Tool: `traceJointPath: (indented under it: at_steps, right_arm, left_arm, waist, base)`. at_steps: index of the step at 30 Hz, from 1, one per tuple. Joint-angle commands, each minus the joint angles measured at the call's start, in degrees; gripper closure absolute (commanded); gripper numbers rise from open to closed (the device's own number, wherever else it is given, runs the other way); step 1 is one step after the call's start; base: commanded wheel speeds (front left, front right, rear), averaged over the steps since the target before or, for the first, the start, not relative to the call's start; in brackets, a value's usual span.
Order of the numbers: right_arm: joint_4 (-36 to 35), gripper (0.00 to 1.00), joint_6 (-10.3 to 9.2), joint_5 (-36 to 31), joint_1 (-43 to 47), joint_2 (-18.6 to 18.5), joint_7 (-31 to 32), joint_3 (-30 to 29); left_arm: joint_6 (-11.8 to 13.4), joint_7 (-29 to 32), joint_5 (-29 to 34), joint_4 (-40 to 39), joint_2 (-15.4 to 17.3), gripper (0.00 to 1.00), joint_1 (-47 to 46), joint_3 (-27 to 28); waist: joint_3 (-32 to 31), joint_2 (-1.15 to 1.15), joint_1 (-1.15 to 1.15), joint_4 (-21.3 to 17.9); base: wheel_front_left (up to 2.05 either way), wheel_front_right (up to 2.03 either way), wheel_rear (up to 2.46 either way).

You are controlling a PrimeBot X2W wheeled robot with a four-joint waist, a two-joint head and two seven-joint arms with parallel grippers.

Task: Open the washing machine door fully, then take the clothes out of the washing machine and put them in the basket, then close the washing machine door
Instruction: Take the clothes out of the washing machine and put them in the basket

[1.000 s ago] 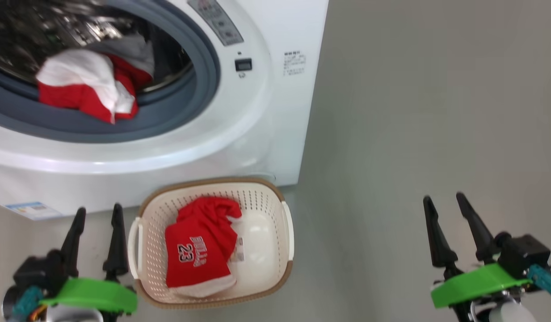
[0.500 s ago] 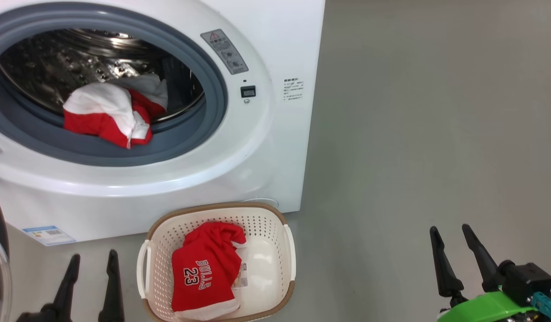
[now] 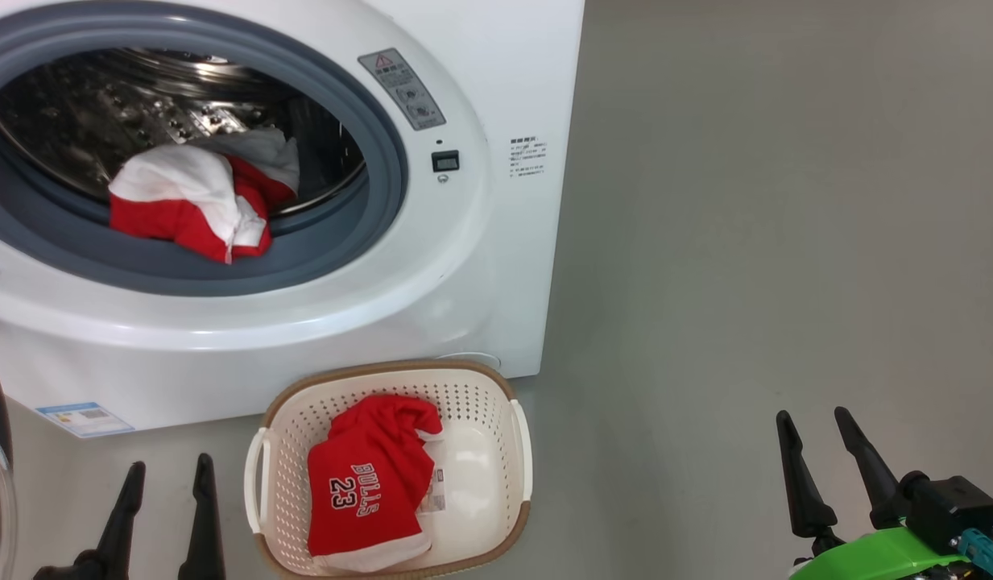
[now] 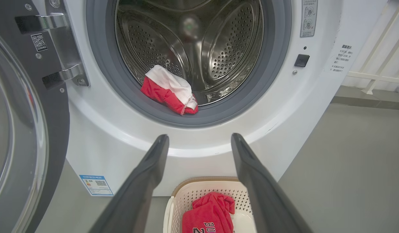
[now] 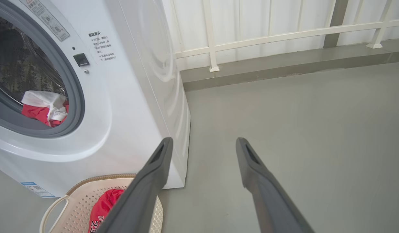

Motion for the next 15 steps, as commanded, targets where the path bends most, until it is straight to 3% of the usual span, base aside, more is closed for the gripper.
traceJointPath:
  at_steps: [1,9,15]
  right_arm:
    - [-1.46,0.00,0.28,0.35,-0.70,-0.71,-0.37,1.32]
    - [-2.04,0.00,0.28,0.72,-3.10,-0.71,-0.37,2.18]
    - [-2.81,0.00,0.28,1.12,-6.18,-0.71,-0.37,3.29]
  left_arm:
    - [-0.32,-0.29,0.42,-1.07,0.35,0.00,-2.38,1.70]
    - [-0.32,-0.29,1.37,1.41,0.35,0.00,-8.45,0.58]
    - [-0.32,-0.29,0.91,6.58,2.57,0.00,-18.35,-0.34]
  waist:
    - [0.60,0.00,0.00,0.09]
    - [4.66,0.00,0.00,-0.39]
    - [10.51,0.00,0.00,-2.14]
  base:
    - [0.00,0.00,0.00]
    - [0.00,0.00,0.00]
    - [0.00,0.00,0.00]
